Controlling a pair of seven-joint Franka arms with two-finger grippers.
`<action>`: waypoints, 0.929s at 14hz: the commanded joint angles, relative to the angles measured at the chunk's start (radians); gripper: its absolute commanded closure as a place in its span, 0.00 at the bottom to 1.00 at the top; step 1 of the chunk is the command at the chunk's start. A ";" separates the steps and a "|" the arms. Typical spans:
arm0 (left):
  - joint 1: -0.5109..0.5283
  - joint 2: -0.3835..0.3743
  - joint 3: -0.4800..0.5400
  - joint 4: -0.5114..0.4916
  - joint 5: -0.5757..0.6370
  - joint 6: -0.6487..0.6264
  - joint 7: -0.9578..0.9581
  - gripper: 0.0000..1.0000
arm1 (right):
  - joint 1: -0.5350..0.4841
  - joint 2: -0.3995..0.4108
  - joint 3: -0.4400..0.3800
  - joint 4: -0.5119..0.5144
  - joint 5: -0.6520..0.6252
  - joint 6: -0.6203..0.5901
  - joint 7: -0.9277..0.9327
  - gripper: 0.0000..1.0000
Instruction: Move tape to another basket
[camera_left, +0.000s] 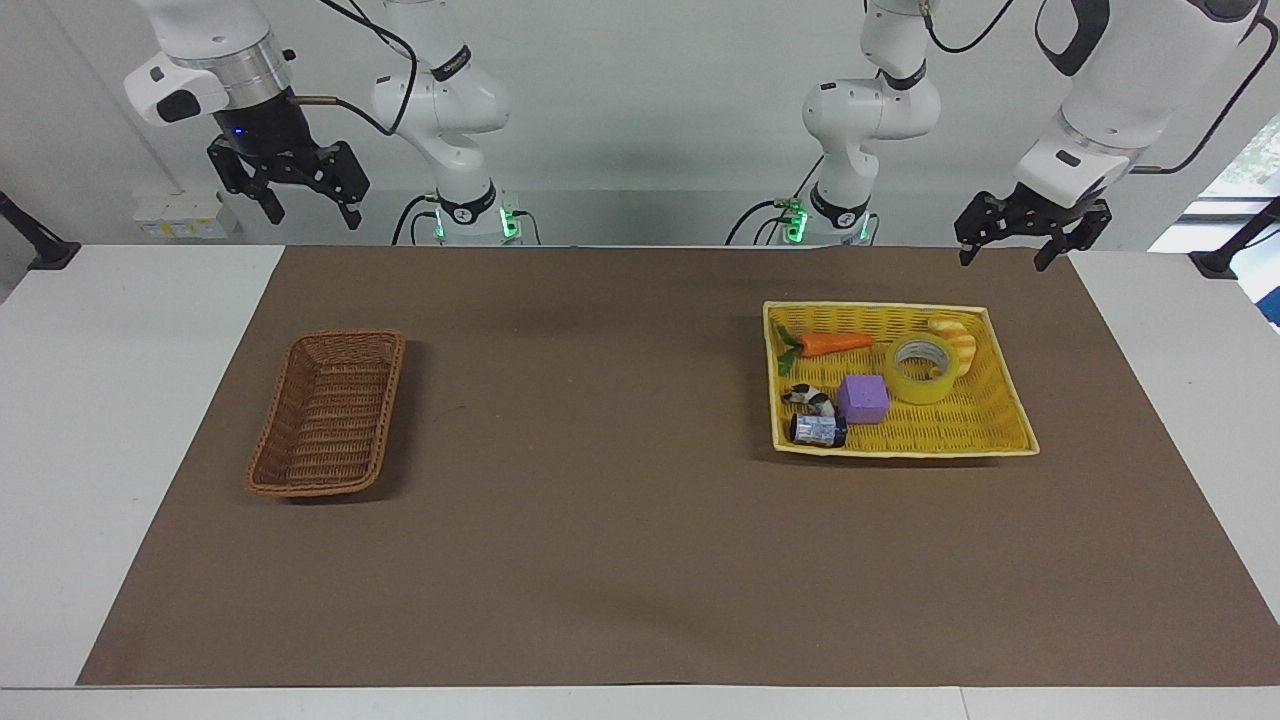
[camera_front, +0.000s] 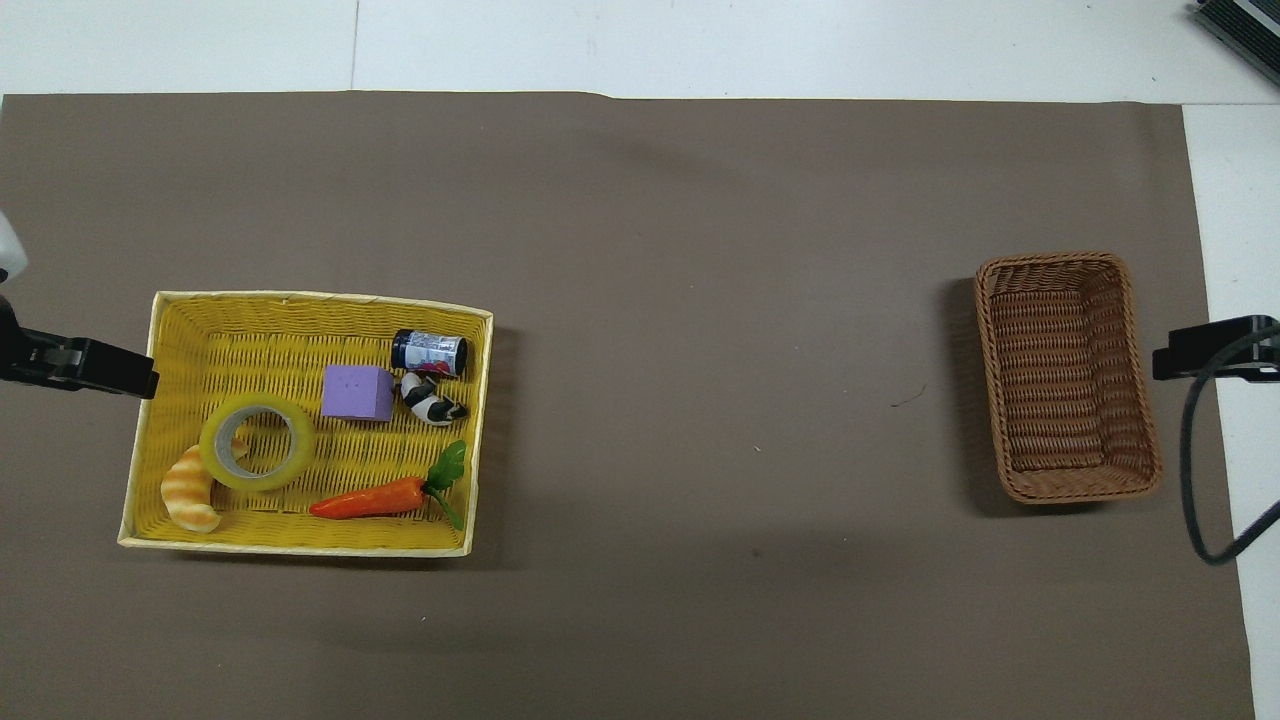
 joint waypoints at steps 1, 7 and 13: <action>0.038 -0.073 -0.002 -0.109 -0.013 0.060 0.090 0.00 | -0.009 0.008 0.004 0.020 0.005 -0.026 -0.005 0.00; 0.069 -0.088 -0.002 -0.264 -0.013 0.225 0.138 0.00 | -0.009 0.008 0.004 0.020 0.005 -0.026 -0.005 0.00; 0.087 -0.082 0.001 -0.433 -0.012 0.432 0.213 0.00 | -0.008 0.008 0.004 0.020 0.005 -0.026 -0.005 0.00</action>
